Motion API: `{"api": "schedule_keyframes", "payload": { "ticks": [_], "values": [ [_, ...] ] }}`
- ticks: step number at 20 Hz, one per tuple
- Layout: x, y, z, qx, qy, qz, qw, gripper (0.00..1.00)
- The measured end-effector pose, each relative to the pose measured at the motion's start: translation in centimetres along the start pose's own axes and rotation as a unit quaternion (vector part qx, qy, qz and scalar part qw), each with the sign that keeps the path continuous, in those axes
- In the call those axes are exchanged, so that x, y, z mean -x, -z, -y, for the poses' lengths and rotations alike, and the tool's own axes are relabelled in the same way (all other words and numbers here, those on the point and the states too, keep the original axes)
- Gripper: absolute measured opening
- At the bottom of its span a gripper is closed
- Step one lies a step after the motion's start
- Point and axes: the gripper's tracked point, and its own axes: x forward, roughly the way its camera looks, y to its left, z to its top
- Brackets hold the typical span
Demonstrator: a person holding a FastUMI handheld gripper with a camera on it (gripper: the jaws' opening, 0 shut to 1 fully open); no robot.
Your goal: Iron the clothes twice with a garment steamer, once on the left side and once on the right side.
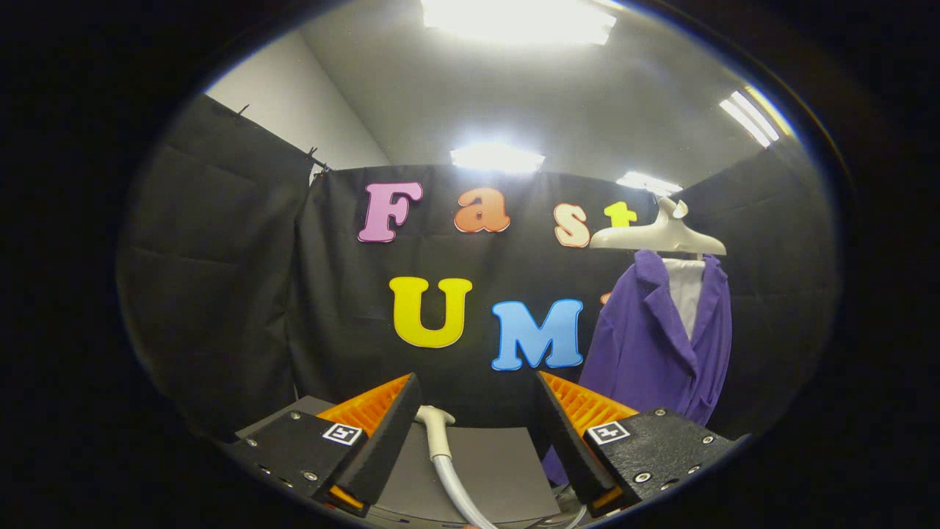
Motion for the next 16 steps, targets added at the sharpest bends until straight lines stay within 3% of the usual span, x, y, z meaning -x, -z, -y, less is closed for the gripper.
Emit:
{"api": "schedule_keyframes", "payload": {
  "ticks": [8, 16],
  "values": [
    [-9.9, 6.6, -2.6, -0.002, -0.013, -0.117, 0.993, 0.95],
    [-17.6, 14.1, -5.6, -0.070, -0.043, -0.232, 0.969, 0.95]
  ]
}}
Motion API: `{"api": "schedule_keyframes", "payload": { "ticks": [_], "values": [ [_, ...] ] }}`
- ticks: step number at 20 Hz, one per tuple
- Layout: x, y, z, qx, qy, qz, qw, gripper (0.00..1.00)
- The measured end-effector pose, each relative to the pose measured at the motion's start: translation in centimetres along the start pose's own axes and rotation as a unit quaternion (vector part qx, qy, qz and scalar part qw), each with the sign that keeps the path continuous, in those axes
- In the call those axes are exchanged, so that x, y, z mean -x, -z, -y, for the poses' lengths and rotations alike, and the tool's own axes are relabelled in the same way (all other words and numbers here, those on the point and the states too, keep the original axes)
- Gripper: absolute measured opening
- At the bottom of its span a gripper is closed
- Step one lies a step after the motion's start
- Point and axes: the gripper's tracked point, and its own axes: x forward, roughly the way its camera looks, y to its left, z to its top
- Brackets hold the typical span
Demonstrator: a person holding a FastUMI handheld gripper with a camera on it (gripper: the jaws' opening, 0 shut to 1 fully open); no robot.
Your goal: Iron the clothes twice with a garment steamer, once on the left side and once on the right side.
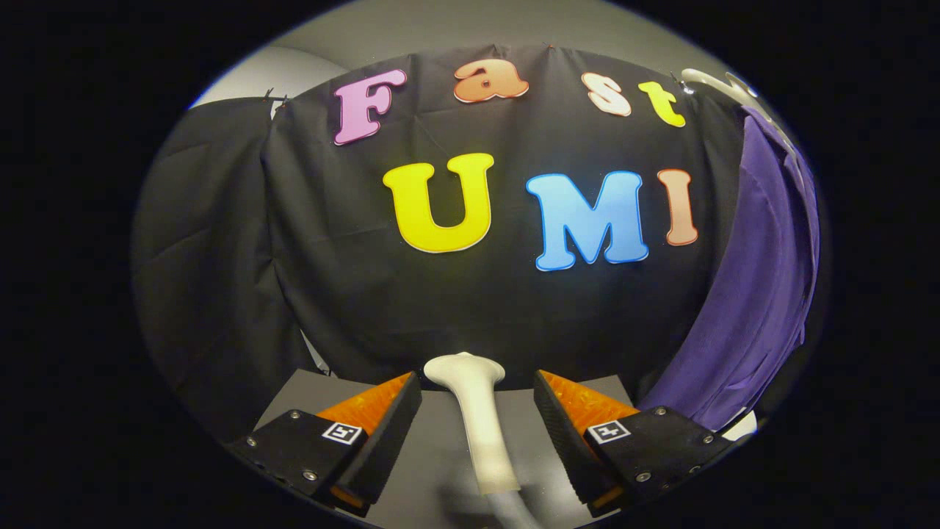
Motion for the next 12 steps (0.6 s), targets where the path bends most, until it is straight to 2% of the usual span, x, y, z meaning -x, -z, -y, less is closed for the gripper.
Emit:
{"api": "schedule_keyframes", "payload": {
  "ticks": [6, 9, 12],
  "values": [
    [-4.6, 3.2, -0.5, -0.025, -0.004, -0.074, 0.997, 0.95],
    [-5.9, 4.5, -0.6, -0.057, -0.015, -0.095, 0.994, 0.94],
    [-6.3, 5.6, -0.3, -0.085, -0.018, -0.113, 0.990, 0.88]
  ]
}}
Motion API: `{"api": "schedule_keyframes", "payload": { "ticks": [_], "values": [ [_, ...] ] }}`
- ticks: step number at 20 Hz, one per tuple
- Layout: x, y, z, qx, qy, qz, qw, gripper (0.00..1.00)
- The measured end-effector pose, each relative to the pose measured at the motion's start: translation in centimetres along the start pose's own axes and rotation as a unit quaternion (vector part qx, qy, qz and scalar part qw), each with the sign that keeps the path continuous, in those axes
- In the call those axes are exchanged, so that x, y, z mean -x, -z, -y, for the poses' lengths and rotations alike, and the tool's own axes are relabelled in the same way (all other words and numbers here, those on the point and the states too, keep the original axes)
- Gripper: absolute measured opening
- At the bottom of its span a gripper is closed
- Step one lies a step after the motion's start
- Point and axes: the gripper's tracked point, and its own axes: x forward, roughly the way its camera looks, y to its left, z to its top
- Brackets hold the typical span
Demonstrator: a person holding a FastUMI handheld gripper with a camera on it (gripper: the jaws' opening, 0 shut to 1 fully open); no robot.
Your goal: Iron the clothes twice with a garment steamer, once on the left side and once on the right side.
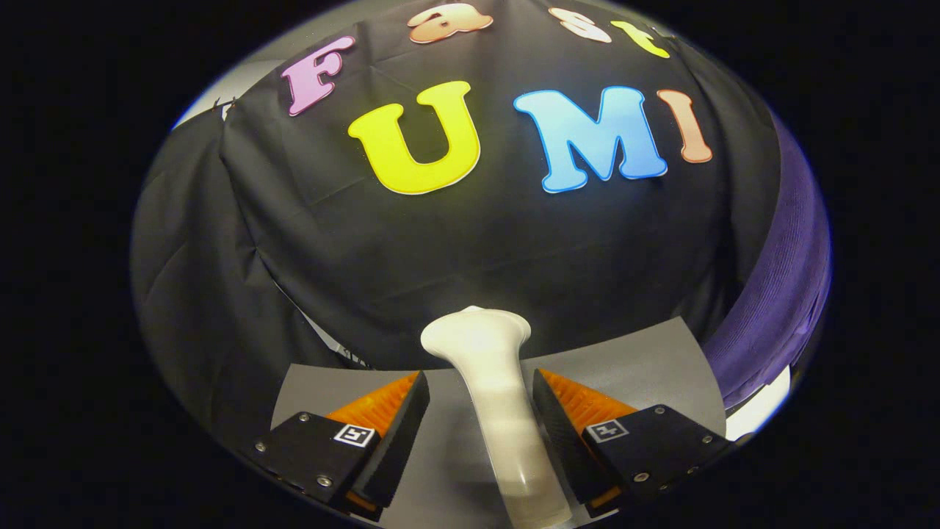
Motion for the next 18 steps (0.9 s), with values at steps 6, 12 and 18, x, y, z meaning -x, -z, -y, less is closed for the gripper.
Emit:
{"api": "schedule_keyframes", "payload": {
  "ticks": [6, 12, 18],
  "values": [
    [-2.2, 2.6, 1.7, 0.003, 0.028, -0.038, 0.999, 0.67],
    [-1.8, 2.5, 1.9, 0.021, 0.042, -0.035, 0.998, 0.49],
    [2.0, 1.1, 2.9, 0.026, 0.057, 0.029, 0.998, 0.45]
  ]
}}
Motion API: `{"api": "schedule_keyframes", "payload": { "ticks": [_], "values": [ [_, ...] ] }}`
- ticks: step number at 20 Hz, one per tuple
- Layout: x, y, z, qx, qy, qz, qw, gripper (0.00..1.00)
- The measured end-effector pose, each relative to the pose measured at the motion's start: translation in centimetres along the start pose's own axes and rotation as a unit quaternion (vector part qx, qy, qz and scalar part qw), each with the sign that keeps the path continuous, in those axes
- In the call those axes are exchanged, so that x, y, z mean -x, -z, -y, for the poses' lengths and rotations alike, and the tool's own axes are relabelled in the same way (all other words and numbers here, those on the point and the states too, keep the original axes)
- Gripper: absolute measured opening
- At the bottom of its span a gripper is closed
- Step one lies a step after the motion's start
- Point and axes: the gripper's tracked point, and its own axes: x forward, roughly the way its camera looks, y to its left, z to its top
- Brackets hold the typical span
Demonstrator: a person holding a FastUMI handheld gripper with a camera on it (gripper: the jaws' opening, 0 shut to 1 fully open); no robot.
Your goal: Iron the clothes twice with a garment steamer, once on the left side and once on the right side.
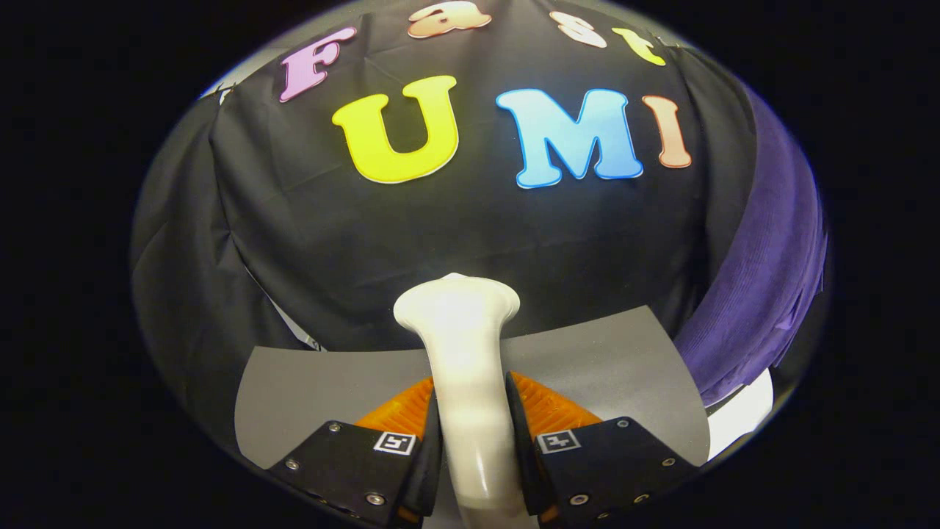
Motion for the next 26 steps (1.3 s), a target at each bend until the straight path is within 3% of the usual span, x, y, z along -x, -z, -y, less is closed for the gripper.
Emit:
{"api": "schedule_keyframes", "payload": {
  "ticks": [4, 9, 16, 26],
  "values": [
    [4.0, -0.7, 0.7, -0.012, -0.003, 0.038, 0.999, 0.45],
    [10.3, -1.7, 1.8, 0.019, 0.003, 0.103, 0.995, 0.45],
    [18.8, -0.5, 4.6, 0.023, 0.007, 0.172, 0.985, 0.45],
    [27.5, 6.0, 9.1, 0.048, 0.014, 0.232, 0.971, 0.45]
  ]
}}
